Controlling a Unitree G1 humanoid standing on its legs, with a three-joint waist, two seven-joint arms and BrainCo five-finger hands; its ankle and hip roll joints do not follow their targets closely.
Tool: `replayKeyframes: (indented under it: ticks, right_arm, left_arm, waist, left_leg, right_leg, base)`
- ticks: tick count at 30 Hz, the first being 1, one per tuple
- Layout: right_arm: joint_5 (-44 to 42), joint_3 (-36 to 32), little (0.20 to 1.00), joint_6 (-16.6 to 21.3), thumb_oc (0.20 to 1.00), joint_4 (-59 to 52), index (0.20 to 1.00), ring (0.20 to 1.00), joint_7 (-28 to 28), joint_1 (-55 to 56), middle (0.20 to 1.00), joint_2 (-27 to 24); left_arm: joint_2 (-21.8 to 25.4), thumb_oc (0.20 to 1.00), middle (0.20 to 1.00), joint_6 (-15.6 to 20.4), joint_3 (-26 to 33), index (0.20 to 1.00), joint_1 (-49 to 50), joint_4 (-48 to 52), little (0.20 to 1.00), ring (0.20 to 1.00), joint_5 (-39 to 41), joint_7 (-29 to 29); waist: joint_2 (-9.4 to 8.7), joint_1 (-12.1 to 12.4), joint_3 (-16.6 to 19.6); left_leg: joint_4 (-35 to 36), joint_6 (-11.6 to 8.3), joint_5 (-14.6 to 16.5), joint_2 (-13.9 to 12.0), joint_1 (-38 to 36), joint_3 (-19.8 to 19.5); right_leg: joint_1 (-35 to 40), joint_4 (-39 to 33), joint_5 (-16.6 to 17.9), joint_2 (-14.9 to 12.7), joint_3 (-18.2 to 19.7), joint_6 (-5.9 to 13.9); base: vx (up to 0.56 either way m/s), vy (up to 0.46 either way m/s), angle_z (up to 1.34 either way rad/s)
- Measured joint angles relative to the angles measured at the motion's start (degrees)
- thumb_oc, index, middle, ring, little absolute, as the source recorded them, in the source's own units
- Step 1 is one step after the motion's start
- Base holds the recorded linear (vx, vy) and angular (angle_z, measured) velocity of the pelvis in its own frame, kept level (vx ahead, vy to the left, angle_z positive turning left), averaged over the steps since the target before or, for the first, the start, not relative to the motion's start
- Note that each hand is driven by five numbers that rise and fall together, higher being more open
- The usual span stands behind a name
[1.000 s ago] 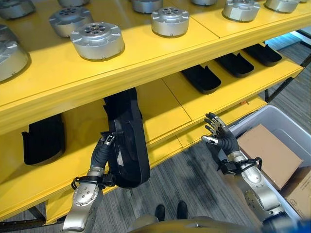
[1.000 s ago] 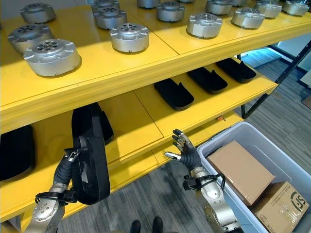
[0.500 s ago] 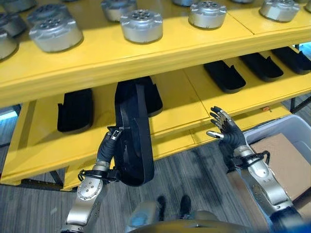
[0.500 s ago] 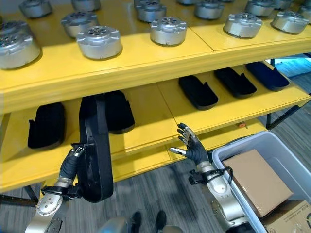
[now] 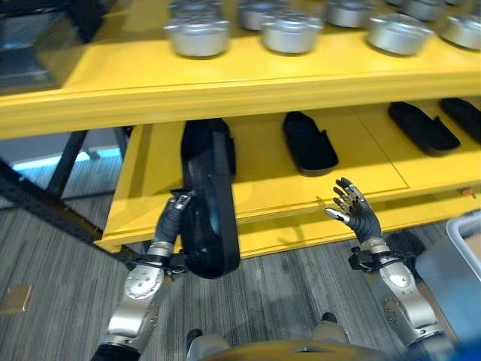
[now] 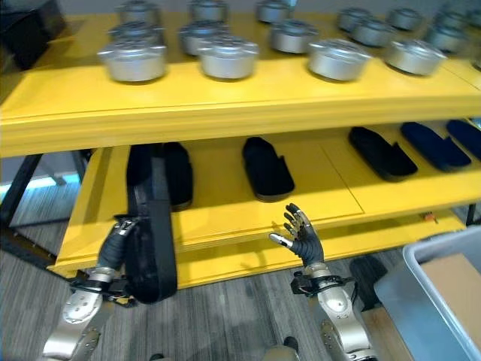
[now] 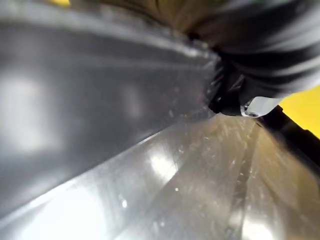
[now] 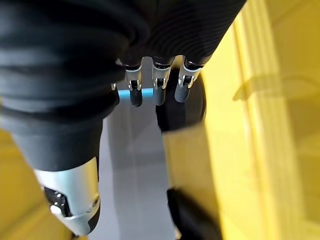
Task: Move parts from the plastic box to the shelf.
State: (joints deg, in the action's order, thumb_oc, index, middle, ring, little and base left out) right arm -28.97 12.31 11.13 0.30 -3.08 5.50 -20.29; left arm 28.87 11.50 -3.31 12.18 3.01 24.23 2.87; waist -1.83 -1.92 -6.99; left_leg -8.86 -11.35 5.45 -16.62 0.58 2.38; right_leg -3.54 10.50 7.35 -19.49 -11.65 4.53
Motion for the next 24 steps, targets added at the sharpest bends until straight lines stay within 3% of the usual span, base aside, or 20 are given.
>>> replayKeyframes:
  ticks: [1,3,6,13,24]
  right_arm:
    - [0.02,-0.03,1.000,0.25,1.000,-0.31,1.000,1.000,0.06,-0.43,1.000,-0.07]
    - [0.03,-1.02,1.000,0.52,1.000,0.65,1.000,1.000,-0.03,-0.42,1.000,-0.02]
    - [0.02,-1.23,1.000,0.37,1.000,0.89,1.000,1.000,-0.05,0.14,1.000,-0.39]
    - [0.06,-1.99,1.000,0.18,1.000,0.77,1.000,1.000,0.35,1.30,1.000,-0.49]
    - [0.09,-1.99,1.000,-0.44,1.000,0.72,1.000,1.000,1.51,1.13,1.000,-0.57]
  left_arm:
    - [0.03,0.200,0.200,0.09,1.37,0.200,0.91,-0.01,0.200,0.200,0.02,0.07]
    - [-0.21,0.200,0.200,0.10,1.26,0.200,0.87,-0.02,0.200,0.200,-0.22,0.00]
    - [-1.36,0.200,0.200,0.11,1.16,0.200,1.16,0.01,0.200,0.200,-0.29,0.03]
    - [-1.37,0.200,0.200,0.11,1.93,0.200,2.79,0.01,0.200,0.200,-0.76,0.08]
    - [-1.59,0.200,0.200,0.11,5.11,0.200,4.55,0.00,0.200,0.200,-3.13,1.42]
  waist:
    - [-0.51,0.23,0.22]
    - [-1.44,1.25,-0.25]
    - [-1.24,1.19,-1.12]
    - [-4.66,1.20,-1.31]
    - [-5.79,1.56,-1.53]
  left_leg:
    - [-0.08,1.14,0.63,1.28,-0.69,0.01]
    - [-0.76,0.66,1.38,2.94,-0.67,0.03]
    - [-0.26,0.24,1.05,2.74,-0.77,-0.16]
    - [-0.04,0.01,0.87,2.73,-0.42,0.21]
    - [0.50,-0.27,0.16,2.67,0.14,-0.14]
  right_leg:
    - [0.54,-0.08,-1.96,-0.19,-0.54,3.48]
    - [4.59,-6.01,-2.45,-1.39,-2.33,5.43]
    - [5.09,-7.04,-2.26,-1.00,-2.78,6.06]
    - [6.23,-10.48,-2.52,-0.55,-3.06,6.31]
    - [6.41,-11.71,-1.76,-0.29,-3.14,7.76]
  base:
    - [0.05,0.240,0.28]
    - [0.05,0.174,0.08]
    - [0.06,0.109,0.02]
    - [0.04,0.020,-0.04]
    - [0.02,0.012,0.02]
